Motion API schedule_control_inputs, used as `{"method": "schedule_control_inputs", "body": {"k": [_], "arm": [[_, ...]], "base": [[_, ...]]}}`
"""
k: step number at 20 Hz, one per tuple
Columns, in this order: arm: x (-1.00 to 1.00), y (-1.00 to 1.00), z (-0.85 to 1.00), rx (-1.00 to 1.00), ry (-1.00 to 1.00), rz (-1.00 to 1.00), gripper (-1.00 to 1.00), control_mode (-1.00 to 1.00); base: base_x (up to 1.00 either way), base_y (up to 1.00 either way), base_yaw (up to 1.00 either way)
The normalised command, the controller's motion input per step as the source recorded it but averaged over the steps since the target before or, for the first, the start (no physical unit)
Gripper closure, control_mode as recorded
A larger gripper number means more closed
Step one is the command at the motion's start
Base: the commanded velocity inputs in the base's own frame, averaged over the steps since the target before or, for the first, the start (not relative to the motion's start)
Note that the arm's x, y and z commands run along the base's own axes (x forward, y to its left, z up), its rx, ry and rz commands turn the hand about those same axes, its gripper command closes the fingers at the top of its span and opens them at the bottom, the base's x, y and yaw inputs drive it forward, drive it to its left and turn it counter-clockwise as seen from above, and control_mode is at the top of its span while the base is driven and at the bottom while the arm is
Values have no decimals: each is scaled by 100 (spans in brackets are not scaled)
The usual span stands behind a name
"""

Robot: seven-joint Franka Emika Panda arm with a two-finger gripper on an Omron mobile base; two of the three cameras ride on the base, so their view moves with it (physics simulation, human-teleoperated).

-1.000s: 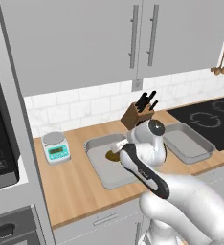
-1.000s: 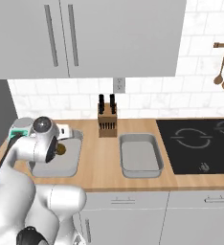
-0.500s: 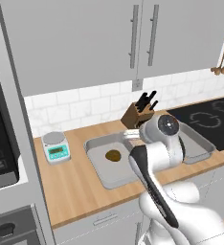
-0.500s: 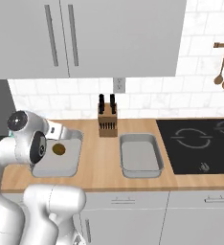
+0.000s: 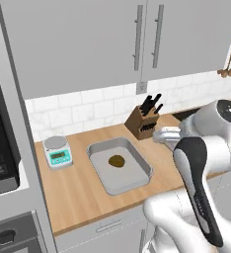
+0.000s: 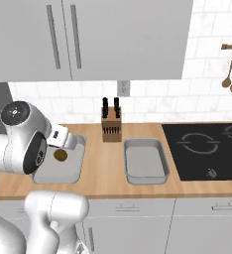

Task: Place one avocado and one chicken drumstick in each tupperware on the nearby counter, to pack two identical lunches.

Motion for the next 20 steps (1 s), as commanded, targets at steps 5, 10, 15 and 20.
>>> {"method": "schedule_control_inputs", "body": {"k": [5,10,15,20], "arm": [[-20,0,-13,0,1,10,-100,100],[0,0,0,0,0,0,-100,100],[0,0,0,0,0,0,-100,100],[0,0,0,0,0,0,-100,100]], "base": [[-80,0,36],[-100,1,34],[-77,79,27],[11,100,4]]}}
